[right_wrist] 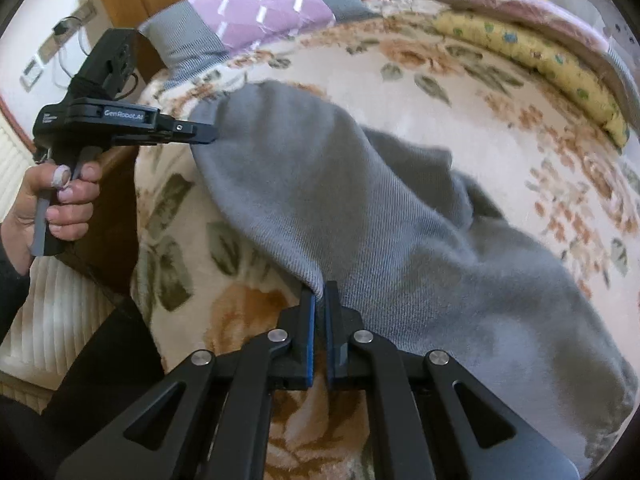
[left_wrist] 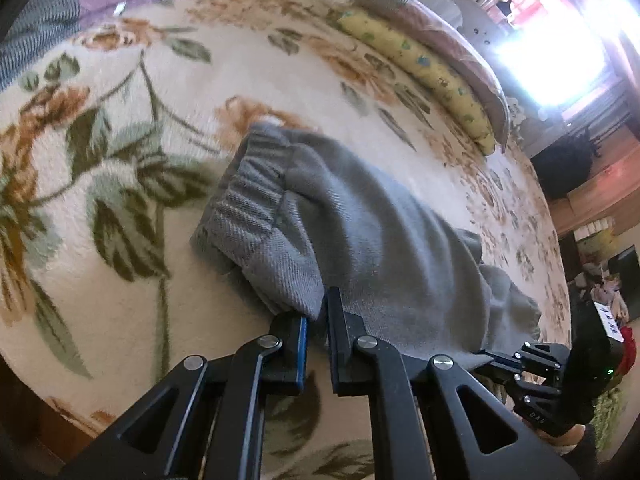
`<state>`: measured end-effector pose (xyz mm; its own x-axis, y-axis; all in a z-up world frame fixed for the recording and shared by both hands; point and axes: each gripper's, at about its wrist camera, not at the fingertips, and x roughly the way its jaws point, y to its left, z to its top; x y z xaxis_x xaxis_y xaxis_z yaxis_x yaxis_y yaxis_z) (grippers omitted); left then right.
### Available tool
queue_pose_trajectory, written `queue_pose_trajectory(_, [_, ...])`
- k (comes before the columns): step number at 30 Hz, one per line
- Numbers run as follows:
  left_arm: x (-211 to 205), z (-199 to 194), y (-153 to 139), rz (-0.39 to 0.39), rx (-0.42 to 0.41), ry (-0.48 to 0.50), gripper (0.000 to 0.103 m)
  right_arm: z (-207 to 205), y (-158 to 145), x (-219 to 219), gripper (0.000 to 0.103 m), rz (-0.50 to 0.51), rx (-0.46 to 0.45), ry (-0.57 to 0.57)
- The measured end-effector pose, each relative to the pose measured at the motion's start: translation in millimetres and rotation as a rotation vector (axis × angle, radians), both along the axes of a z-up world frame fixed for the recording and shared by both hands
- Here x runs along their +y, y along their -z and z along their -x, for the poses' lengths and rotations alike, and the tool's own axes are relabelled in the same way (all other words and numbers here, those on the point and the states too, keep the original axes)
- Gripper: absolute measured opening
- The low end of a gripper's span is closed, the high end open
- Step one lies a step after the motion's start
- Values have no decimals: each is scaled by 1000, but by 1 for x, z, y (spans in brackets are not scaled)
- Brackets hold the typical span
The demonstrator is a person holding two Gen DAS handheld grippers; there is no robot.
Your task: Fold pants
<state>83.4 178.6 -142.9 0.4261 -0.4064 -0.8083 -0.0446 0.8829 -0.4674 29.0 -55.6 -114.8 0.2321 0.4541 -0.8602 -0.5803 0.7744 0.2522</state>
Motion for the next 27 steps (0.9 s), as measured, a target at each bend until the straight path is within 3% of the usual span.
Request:
queue_pose_trajectory(9, [12, 17, -9, -10, -28, -27, 20, -6, -15, -17, 11, -93, 47, 51])
queue_pose_trajectory(12, [16, 18, -12, 4, -23, -41, 34, -16, -27, -24, 11, -134, 48, 83])
queue_pose_trajectory(14, [23, 18, -16, 21, -27, -68, 52, -24, -32, -28, 12, -168, 60, 100])
queue_pose_trajectory(17, [31, 15, -17, 78, -27, -105, 62, -33, -39, -35, 21, -254, 112, 115])
queue_pose_trajectory(20, [37, 8, -12, 125, -4, -129, 64, -34, -45, -34, 47, -275, 131, 92])
queue_pose_trajectory(24, [32, -1, -6, 97, 14, -131, 64, -36, -52, -33, 49, -181, 29, 115])
queue_pose_trajectory(27, [30, -5, -1, 84, 21, -141, 64, -60, -41, -45, 49, -194, 59, 196])
